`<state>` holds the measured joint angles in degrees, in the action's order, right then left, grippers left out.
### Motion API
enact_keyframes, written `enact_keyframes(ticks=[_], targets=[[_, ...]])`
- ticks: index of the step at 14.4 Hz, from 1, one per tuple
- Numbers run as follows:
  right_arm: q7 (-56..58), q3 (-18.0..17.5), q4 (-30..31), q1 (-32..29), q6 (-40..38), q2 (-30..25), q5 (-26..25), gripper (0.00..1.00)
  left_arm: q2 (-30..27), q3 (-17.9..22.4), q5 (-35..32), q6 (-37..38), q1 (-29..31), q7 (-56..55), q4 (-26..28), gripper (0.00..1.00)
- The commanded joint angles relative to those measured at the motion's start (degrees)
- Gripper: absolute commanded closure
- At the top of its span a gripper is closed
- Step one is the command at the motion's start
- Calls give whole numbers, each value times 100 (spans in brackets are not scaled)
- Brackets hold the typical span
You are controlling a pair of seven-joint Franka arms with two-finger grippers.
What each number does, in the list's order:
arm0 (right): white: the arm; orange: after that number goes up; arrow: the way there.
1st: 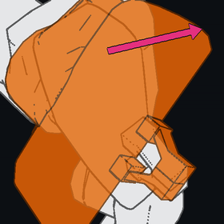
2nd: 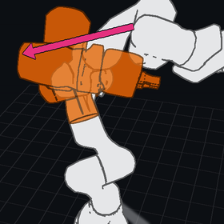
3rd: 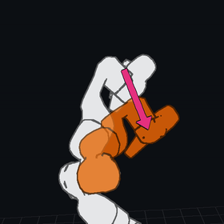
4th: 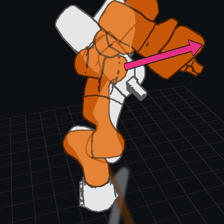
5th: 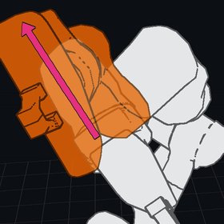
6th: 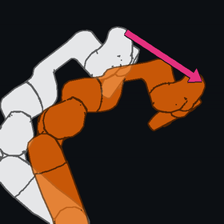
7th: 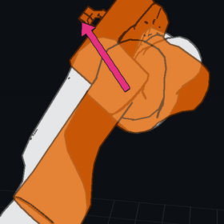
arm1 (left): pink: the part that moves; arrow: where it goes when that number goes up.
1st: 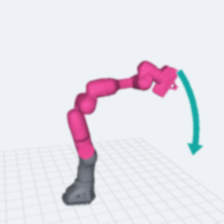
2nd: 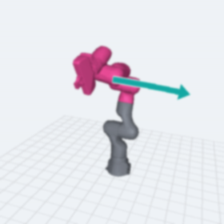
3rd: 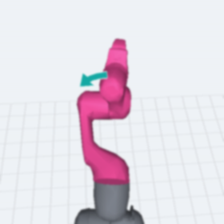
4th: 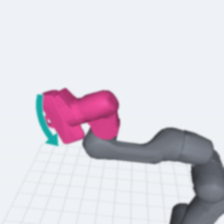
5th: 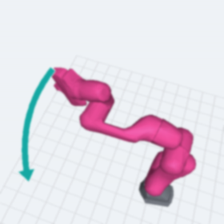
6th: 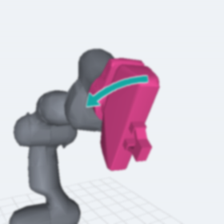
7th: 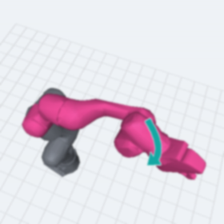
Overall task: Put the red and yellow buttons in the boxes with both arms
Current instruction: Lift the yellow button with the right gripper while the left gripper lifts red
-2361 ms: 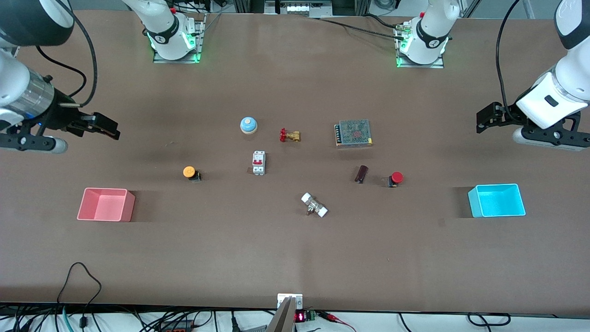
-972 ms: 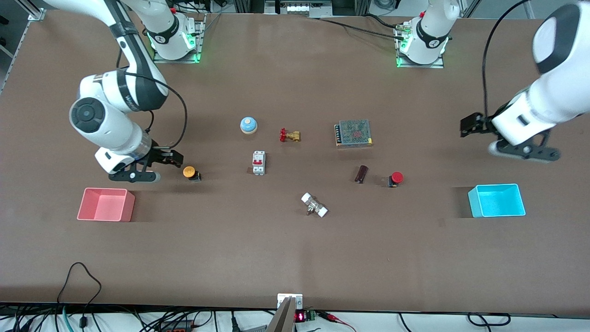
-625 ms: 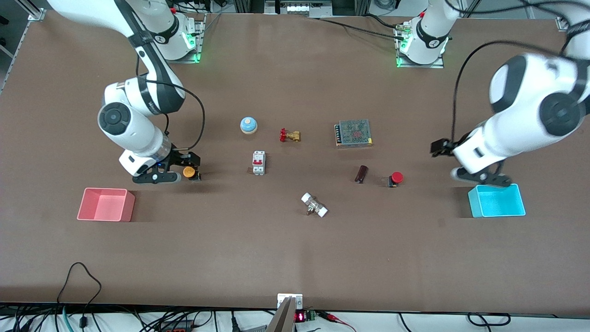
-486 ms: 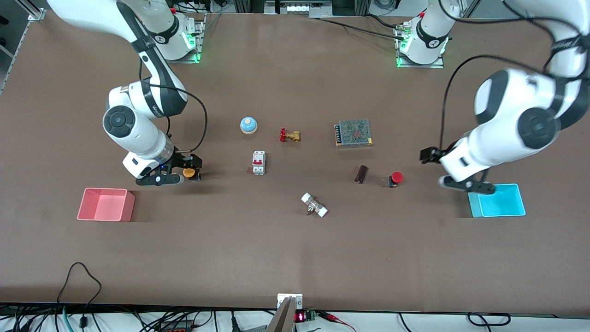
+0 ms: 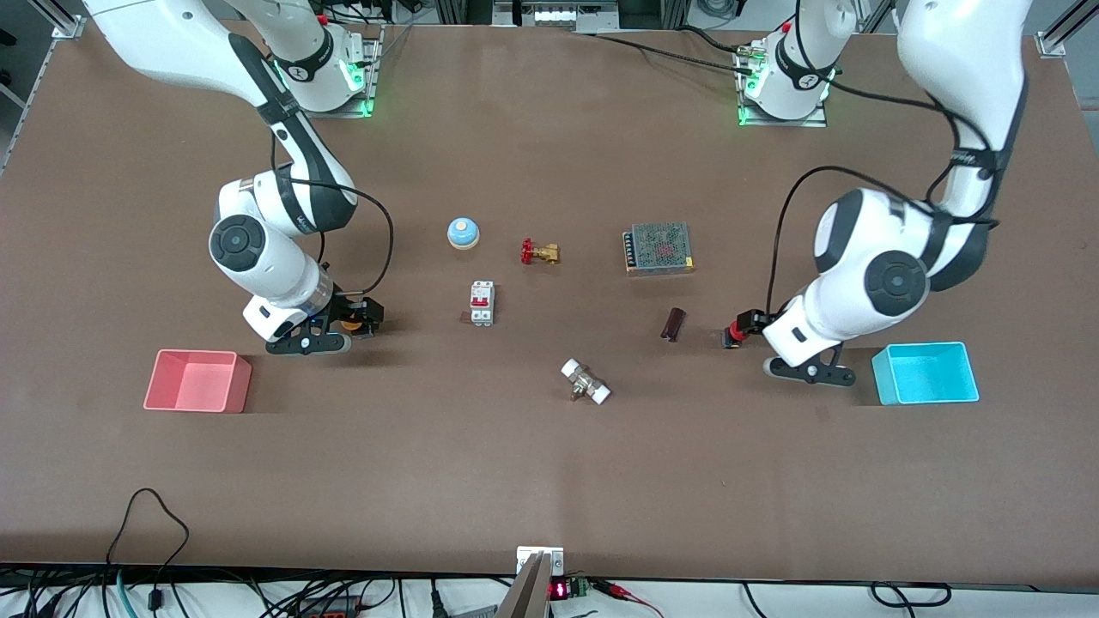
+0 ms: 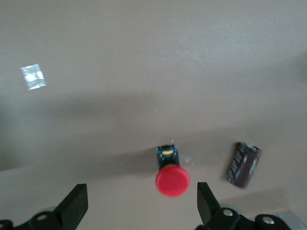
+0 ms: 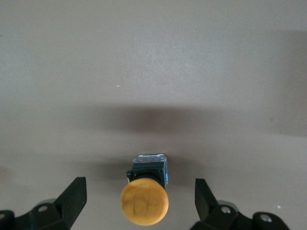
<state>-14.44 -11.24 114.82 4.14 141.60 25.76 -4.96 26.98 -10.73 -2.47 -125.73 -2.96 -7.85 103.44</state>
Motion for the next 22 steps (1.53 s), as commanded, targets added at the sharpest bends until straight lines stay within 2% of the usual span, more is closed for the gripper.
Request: enact_keyframes(ticks=[1,6,11,13,14,18,19,20,21,22], targets=[[-23,-45,5,-45,43,69,-128,0,-114,-17,-139,-583,-90,-330,526,0],[-15,-45,14,-36,43,157,-136,0,-18,1,-148,-1901,-249,-621,1309,0],[82,-45,14,-27,78,236,-145,4,140,18,-148,-2192,-275,-621,1398,0],[152,-45,14,-27,78,253,-198,19,237,27,-148,-2403,-275,-621,1389,0],[161,-45,5,-27,78,254,-215,30,246,27,-148,-2412,-275,-621,1389,3],[284,-45,-4,-36,69,262,-224,61,316,45,-148,-2430,-275,-621,1372,17],[293,-45,-4,-36,69,262,-224,67,334,45,-148,-2491,-275,-613,1372,25],[293,-45,-13,-45,69,262,-224,72,360,45,-148,-2579,-275,-621,1372,38],[302,-45,-21,-53,52,262,-224,74,378,45,-148,-2580,-275,-621,1363,49],[328,-45,-48,-62,43,245,-224,75,369,54,-148,-2580,-240,-613,1363,57]])
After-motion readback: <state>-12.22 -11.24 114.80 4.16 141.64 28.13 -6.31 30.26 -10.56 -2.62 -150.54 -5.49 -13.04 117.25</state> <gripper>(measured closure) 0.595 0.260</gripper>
